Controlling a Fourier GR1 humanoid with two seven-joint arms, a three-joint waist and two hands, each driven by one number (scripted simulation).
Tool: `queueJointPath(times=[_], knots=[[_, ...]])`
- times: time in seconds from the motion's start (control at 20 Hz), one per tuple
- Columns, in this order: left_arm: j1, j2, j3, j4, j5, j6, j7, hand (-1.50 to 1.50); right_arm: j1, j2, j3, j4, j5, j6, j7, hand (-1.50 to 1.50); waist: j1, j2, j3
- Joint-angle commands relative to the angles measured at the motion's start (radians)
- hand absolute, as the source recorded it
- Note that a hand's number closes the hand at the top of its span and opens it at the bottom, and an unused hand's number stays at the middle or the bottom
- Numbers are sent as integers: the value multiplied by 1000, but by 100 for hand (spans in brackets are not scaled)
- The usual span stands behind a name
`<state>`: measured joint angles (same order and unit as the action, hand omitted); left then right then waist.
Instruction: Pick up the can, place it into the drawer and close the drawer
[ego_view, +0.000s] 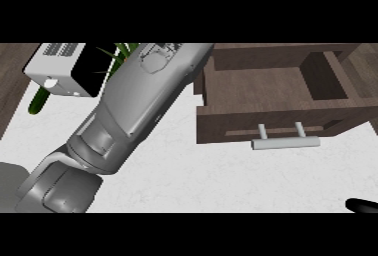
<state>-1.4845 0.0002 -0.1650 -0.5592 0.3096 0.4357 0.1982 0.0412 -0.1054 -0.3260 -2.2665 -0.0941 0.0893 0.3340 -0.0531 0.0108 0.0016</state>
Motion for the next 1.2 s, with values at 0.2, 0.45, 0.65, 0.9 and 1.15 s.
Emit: queueJointPath(times=[0.2,0.45,0.65,0.9,1.15], knots=[[-103,0,-49,167,57,41,-62,150,-69,-66,-51,43,-49,16,25,-150,-26,7,1],[-96,0,-111,207,109,133,-90,-150,-67,-28,27,20,4,1,35,-150,-48,12,2],[-117,0,-137,224,125,181,-108,-150,-89,-44,33,27,7,1,59,-150,-42,11,1],[-115,0,-160,230,165,227,-122,-150,-127,-97,25,56,62,23,7,-150,-56,16,2],[-124,0,-130,244,207,212,-153,-150,-113,-118,76,28,131,60,-57,-150,-48,15,2]])
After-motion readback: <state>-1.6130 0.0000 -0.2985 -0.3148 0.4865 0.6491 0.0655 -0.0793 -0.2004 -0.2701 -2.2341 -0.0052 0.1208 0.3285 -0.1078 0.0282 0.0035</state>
